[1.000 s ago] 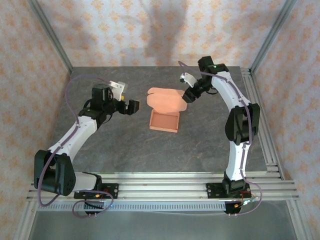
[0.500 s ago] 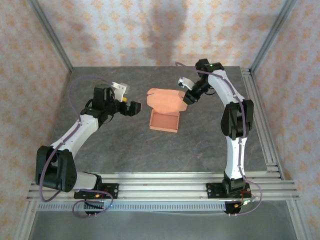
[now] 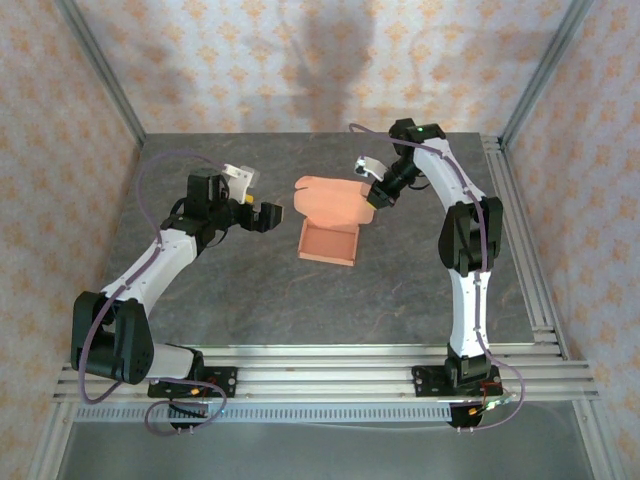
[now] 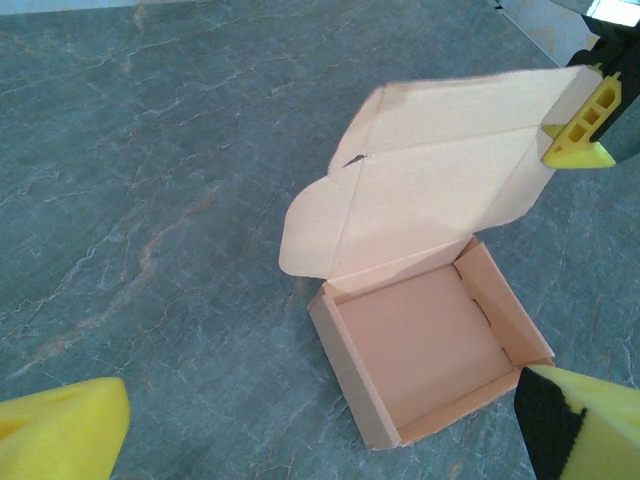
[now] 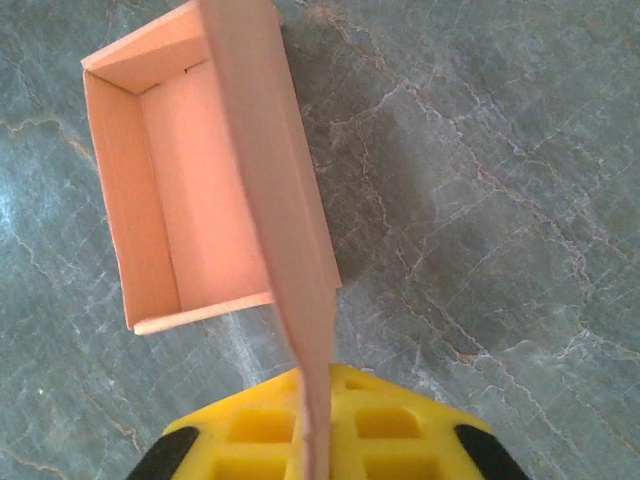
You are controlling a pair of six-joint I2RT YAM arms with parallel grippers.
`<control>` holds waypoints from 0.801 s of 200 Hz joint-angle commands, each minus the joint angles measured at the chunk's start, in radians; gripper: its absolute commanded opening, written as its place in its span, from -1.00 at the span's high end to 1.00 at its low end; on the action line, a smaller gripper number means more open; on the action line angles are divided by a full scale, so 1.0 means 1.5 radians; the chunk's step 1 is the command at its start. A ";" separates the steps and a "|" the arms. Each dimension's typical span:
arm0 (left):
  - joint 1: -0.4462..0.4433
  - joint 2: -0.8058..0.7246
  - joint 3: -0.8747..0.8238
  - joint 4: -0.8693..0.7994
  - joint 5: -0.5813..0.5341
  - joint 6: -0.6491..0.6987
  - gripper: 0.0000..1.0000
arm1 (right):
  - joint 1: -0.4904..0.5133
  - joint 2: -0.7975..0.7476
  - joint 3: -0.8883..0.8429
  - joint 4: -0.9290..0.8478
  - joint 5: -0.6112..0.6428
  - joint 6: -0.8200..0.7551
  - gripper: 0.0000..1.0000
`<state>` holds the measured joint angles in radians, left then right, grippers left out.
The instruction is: Fold the paper box
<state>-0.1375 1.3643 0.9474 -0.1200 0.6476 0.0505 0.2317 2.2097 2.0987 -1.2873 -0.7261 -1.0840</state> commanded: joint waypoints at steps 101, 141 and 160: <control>-0.007 0.050 0.013 0.081 -0.005 0.069 -1.00 | 0.010 -0.030 -0.009 -0.012 -0.006 -0.079 1.00; -0.012 0.137 0.158 -0.140 0.073 0.251 -0.95 | 0.014 -0.034 -0.012 -0.016 -0.003 -0.094 1.00; -0.013 0.185 0.235 -0.229 0.076 0.323 -0.88 | 0.015 -0.034 -0.011 -0.015 -0.004 -0.094 1.00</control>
<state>-0.1463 1.5852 1.1706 -0.2325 0.7078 0.3241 0.2462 2.2074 2.0956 -1.2934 -0.7261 -1.1858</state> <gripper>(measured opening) 0.959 0.050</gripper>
